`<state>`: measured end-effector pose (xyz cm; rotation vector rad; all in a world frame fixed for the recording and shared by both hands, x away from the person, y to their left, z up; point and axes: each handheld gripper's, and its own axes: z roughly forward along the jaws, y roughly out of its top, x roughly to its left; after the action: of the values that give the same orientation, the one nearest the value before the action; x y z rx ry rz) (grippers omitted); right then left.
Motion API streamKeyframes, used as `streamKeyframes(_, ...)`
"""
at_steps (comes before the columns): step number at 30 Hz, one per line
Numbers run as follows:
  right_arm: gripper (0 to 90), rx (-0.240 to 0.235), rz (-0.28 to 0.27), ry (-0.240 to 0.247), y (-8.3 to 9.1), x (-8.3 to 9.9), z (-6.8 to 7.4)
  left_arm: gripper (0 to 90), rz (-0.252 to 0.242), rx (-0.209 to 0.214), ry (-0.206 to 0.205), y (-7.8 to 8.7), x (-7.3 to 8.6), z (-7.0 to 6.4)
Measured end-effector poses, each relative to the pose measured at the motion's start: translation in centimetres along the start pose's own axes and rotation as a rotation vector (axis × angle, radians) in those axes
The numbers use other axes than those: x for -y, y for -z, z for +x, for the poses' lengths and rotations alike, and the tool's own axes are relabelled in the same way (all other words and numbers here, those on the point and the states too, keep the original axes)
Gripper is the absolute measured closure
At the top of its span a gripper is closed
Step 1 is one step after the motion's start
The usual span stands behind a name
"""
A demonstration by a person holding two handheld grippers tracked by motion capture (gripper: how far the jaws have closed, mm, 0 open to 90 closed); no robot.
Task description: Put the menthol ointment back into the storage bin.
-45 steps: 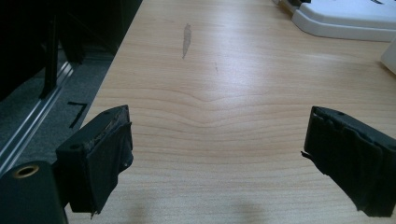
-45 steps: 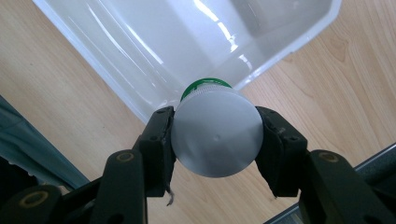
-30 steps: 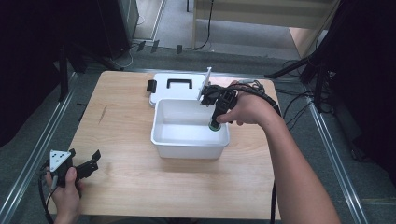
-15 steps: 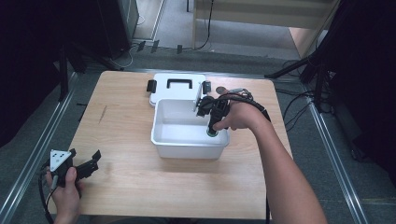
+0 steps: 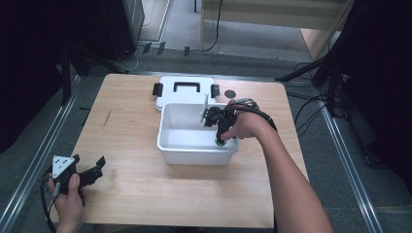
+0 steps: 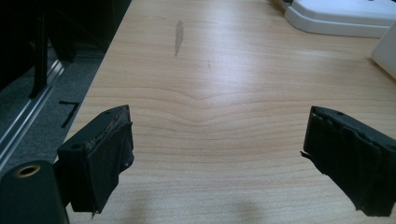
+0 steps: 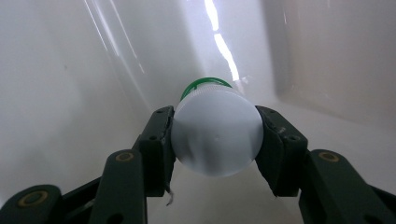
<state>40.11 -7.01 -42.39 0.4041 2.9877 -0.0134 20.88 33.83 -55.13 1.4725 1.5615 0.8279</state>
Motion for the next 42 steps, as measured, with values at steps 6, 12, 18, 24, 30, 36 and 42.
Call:
streamKeyframes(6, 51.6, 0.013, 0.029, 0.004, -0.8, -0.3, 0.1, 8.7, 0.003, 0.001, 0.001, 0.0, 0.0, 0.0)
streamKeyframes(12, 51.6, 0.025, 0.068, 0.015, -1.4, -0.4, 0.2, 8.7, 0.002, 0.001, 0.002, 0.0, 0.0, 0.0)
streamKeyframes(18, 51.5, 0.023, 0.088, 0.015, -2.0, -0.6, 0.2, 8.7, 0.003, 0.002, 0.001, -0.1, 0.0, 0.0)
streamKeyframes(24, 51.2, 0.034, 0.125, 0.025, -2.5, -1.0, 0.3, 8.7, 0.002, 0.007, 0.002, -0.1, 0.0, 0.0)
streamKeyframes(30, 50.8, 0.041, 0.147, 0.026, -2.8, -1.2, 0.4, 8.7, 0.002, 0.01, 0.003, -0.1, 0.0, 0.1)
streamKeyframes(36, 50.4, 0.049, 0.158, 0.034, -2.9, -1.2, 0.5, 8.7, 0.001, 0.012, 0.003, 0.0, 0.0, 0.0)
streamKeyframes(42, 50.7, 0.054, 0.159, 0.035, -2.9, -1.2, 0.6, 8.7, 0.002, 0.012, 0.001, 0.0, 0.0, 0.0)
